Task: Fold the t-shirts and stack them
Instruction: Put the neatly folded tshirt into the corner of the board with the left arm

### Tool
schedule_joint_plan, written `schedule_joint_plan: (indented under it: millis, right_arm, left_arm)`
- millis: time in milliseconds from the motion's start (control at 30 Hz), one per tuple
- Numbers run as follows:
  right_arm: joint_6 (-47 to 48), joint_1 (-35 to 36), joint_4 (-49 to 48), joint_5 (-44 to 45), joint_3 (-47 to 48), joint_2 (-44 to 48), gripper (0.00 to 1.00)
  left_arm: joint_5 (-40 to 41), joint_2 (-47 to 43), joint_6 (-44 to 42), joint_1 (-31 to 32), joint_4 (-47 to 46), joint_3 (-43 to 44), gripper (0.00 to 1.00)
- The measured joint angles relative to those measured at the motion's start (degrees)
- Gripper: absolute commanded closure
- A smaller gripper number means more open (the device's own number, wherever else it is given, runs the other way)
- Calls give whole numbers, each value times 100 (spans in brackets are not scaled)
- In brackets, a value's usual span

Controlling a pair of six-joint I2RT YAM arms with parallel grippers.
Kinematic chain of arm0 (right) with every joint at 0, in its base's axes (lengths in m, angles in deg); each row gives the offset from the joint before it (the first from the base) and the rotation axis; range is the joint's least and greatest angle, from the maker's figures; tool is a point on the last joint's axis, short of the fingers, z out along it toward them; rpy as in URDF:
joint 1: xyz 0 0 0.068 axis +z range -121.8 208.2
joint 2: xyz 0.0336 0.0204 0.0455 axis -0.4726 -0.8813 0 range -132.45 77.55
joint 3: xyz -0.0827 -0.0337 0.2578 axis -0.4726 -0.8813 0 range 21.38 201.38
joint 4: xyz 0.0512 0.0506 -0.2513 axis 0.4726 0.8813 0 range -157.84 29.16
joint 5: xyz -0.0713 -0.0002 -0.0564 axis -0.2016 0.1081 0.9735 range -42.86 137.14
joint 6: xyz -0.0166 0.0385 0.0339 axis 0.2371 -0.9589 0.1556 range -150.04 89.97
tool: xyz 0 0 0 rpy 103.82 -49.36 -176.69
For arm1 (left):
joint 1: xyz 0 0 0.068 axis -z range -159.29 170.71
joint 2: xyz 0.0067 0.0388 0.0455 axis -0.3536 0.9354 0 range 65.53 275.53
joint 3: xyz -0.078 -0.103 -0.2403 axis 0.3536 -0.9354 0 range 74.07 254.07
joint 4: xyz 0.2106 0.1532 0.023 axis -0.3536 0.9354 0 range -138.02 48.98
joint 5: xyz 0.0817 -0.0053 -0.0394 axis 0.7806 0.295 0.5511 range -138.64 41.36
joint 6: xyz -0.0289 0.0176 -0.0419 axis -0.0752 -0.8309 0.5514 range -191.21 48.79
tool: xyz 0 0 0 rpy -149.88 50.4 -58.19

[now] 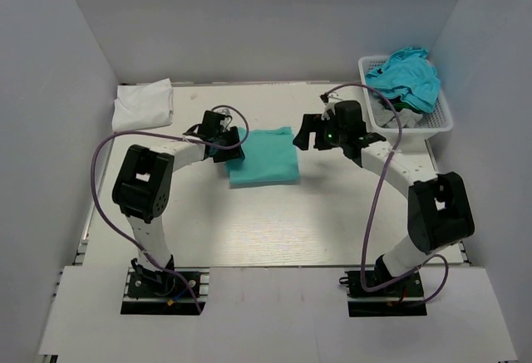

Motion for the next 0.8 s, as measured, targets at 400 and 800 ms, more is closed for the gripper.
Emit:
schedule_joint_plan:
  millis: [400,800]
  right_arm:
    - [-42,-2,-129,494,-975,1161,10]
    - [-33,-4,-258,1633,-1484,1919,10]
  left_arm:
    - [1019,372,-122,459,568,603,100]
    - [1836,280,-1840,343,1152,1360,100]
